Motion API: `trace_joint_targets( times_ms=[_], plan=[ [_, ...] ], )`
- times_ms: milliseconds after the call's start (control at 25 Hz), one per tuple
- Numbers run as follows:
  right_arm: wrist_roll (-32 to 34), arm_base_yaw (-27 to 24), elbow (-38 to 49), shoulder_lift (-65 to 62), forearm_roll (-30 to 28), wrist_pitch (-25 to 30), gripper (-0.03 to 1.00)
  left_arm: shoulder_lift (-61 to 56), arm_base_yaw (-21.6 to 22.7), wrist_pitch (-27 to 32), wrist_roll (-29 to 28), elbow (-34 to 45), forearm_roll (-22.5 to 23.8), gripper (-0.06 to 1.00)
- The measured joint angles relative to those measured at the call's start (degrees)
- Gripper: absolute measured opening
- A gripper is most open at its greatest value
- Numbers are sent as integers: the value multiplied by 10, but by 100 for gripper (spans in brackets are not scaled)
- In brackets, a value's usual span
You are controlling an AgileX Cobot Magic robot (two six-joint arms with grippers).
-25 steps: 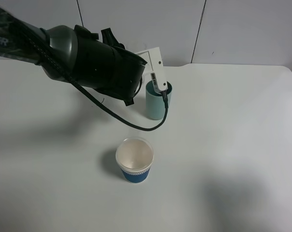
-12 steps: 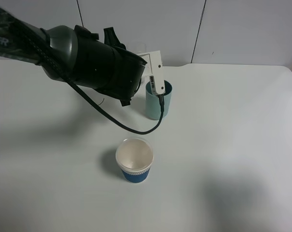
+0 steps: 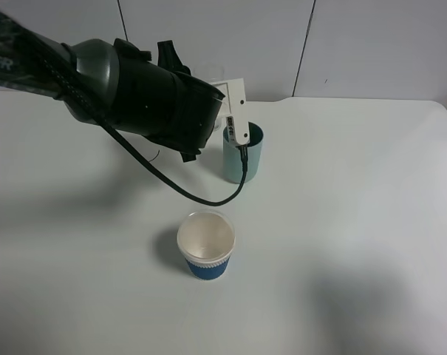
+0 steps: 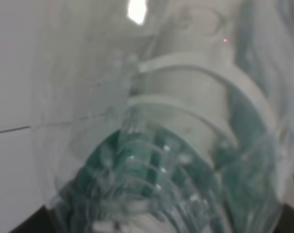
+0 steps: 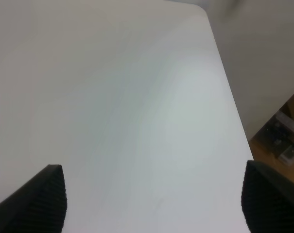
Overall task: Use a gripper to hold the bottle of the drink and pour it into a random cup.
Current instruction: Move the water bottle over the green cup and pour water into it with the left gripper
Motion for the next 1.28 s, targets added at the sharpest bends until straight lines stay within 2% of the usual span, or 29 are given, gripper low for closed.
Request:
trace_joint_targets(
  times_ms=[400,1280],
  plan=[
    [0,0,0,0,0,0,74,0,0,-30,28,0,1,52],
    [0,0,0,0,0,0,74,0,0,-33,77,0,1,52]
  ],
)
